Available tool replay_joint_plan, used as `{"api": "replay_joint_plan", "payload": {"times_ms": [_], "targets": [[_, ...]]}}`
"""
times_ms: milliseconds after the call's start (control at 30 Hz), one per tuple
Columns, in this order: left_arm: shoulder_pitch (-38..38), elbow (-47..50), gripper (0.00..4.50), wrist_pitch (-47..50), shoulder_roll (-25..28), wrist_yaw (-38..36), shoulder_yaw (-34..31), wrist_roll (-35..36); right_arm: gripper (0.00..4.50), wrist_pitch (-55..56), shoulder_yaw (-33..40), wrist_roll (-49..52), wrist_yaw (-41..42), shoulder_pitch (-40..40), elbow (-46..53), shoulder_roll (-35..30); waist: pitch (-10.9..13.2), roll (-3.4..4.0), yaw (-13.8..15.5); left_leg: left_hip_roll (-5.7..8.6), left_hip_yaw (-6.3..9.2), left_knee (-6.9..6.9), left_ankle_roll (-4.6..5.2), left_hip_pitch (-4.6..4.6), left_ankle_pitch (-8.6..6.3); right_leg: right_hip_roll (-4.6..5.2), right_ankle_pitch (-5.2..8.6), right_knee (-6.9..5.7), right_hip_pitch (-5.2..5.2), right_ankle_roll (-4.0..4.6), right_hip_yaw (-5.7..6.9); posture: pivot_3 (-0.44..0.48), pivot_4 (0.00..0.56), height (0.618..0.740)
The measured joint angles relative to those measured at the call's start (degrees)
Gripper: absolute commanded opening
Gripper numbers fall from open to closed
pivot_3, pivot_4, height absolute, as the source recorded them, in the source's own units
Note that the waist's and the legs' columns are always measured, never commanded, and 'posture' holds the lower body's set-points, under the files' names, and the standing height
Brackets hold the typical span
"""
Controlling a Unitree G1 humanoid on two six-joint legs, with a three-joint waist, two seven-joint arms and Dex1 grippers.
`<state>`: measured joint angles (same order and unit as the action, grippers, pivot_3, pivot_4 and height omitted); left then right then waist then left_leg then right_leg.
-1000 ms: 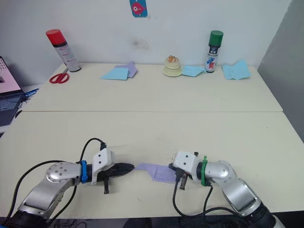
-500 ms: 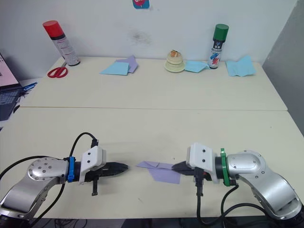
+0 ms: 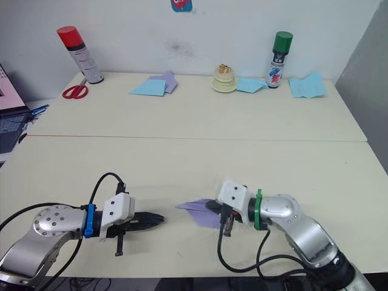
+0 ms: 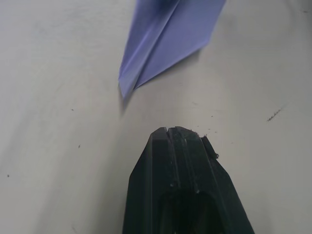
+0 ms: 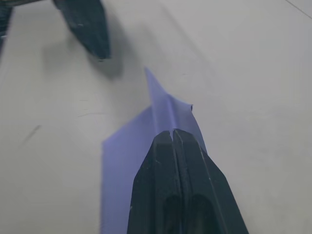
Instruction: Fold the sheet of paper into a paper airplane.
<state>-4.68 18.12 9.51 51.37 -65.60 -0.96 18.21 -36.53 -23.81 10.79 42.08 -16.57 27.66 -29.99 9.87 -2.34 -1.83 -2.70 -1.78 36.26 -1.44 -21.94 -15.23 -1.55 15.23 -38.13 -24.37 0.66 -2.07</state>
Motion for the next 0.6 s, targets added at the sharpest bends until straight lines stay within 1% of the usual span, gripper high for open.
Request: {"api": "replay_joint_plan", "payload": {"times_ms": [133,300,367,400,567,600], "targets": [[0.1,0.0,0.0,-0.2,0.0,0.4,0.0,-0.4,0.04,0.6,-0.1,-1.3,-1.3,-0.8,-3.6,2.0,0.0,0.0,0.0,0.0,0.0,0.06,0.0,-0.01,0.0,0.0,0.0,-0.04,0.0,0.0,0.0,0.0,0.15,0.725],[0.6,0.1,0.0,0.7,0.0,1.2,-0.8,0.1,0.04,-0.3,0.5,0.3,0.1,-1.3,-2.4,2.5,0.0,0.0,0.0,-0.01,0.01,0.34,0.01,-0.03,-0.01,0.0,0.01,-0.36,-0.02,0.01,-0.01,0.0,0.15,0.725],[1.1,0.6,0.0,1.5,0.0,1.3,-1.5,1.0,0.42,-1.1,1.3,1.8,0.6,-2.2,-0.8,2.4,0.0,0.01,0.0,-0.01,0.01,0.66,0.07,-0.03,-0.05,0.0,0.04,-0.69,-0.02,0.04,-0.02,0.0,0.15,0.725],[1.3,1.2,0.0,2.0,0.0,1.4,-1.9,1.6,0.69,-1.9,2.3,2.8,0.9,-2.8,0.2,2.3,0.0,0.0,0.0,0.0,0.02,0.7,0.07,-0.01,-0.05,0.0,0.04,-0.74,-0.02,0.04,-0.01,0.0,0.15,0.725],[1.4,4.3,0.0,5.3,0.2,1.4,-4.3,4.5,2.46,-5.8,7.1,7.2,3.0,-7.3,3.2,0.0,0.0,0.01,0.0,-0.01,0.08,0.76,0.09,0.19,-0.03,-0.02,-0.08,-0.9,0.08,0.04,0.05,0.0,0.15,0.725],[1.3,5.0,0.0,5.9,0.4,1.3,-4.7,5.1,2.46,-6.3,7.2,7.6,3.2,-8.1,3.0,-0.3,0.0,0.01,0.0,-0.02,0.1,0.75,0.09,0.21,-0.03,-0.04,-0.1,-0.91,0.09,0.06,0.05,0.0,0.15,0.725]]}}
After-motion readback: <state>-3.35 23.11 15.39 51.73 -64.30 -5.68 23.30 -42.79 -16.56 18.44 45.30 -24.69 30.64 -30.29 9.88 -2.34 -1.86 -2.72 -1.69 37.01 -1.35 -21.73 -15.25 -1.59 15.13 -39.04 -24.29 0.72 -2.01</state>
